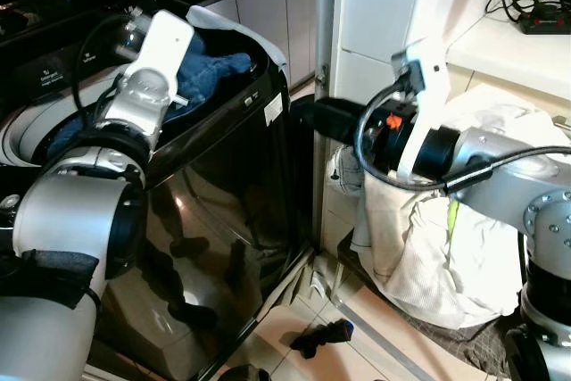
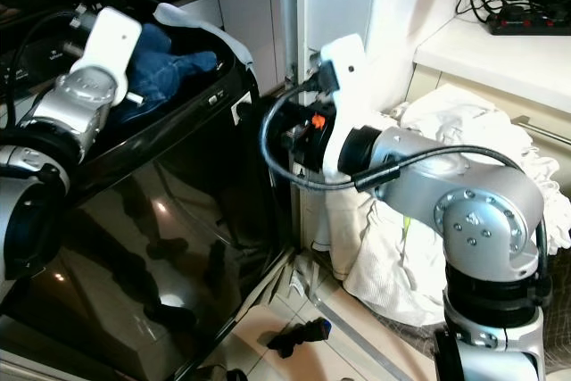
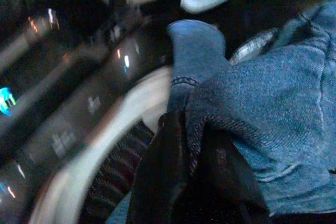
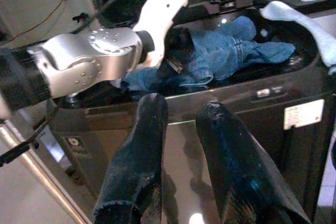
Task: Clothes washing
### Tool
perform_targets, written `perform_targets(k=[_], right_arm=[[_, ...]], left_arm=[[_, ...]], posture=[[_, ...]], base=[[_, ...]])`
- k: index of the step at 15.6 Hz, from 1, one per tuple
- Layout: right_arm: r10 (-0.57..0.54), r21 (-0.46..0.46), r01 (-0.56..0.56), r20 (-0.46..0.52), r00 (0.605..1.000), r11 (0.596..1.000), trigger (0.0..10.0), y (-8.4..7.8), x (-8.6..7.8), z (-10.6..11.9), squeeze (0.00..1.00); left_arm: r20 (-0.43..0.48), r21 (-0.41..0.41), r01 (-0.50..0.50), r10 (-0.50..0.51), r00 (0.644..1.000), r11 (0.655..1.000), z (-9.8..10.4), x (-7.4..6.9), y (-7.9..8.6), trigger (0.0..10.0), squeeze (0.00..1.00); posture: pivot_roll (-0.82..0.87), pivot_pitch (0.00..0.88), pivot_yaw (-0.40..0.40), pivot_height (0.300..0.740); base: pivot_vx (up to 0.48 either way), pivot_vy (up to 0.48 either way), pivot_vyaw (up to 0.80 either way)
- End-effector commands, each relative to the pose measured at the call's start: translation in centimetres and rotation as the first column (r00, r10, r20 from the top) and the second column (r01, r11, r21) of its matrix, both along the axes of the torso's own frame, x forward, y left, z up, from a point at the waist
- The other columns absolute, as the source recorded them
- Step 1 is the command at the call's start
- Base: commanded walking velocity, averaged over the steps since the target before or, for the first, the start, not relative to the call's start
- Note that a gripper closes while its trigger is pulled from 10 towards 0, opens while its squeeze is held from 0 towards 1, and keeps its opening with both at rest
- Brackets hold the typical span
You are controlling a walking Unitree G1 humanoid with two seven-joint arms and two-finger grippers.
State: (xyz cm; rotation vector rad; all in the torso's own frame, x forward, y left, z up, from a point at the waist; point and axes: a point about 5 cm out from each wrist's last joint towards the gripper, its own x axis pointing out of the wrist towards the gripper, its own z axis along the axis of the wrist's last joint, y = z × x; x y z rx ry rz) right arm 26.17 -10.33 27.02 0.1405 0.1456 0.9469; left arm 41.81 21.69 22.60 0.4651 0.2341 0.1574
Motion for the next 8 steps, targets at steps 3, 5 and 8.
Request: perform_targets(k=[3, 5, 8], right_arm=[[0.033, -0.011, -0.033, -0.007, 0.999, 0.999, 10.0, 0.5, -0.4, -0.2, 0.00], [0.024, -0.007, -0.024, -0.009, 1.000, 1.000, 10.0, 0.5, -0.2, -0.1, 0.00], [0.000, -0.003, 0.000, -0.013, 1.000, 1.000, 10.0, 0.4, 0.2, -0.1, 0.00]], left_arm=[[0.046, 0.024, -0.043, 0.041, 0.998, 0.999, 1.6, 0.0, 1.2, 10.0, 1.00], [0.053, 0.077, -0.035, 0.031, 0.998, 0.996, 2.1, 0.1, 1.3, 10.0, 1.00], [0.028, 0.109, -0.007, 0.004, 1.000, 0.994, 2.6, 0.1, 1.3, 10.0, 1.00]], posture=[[-0.11, 0.000, 0.104, 0.740], [-0.11, 0.000, 0.102, 0.740], [-0.10, 0.000, 0.107, 0.740]], base=[[0.000, 0.000, 0.00], [0.000, 0.000, 0.00], [0.000, 0.000, 0.00]])
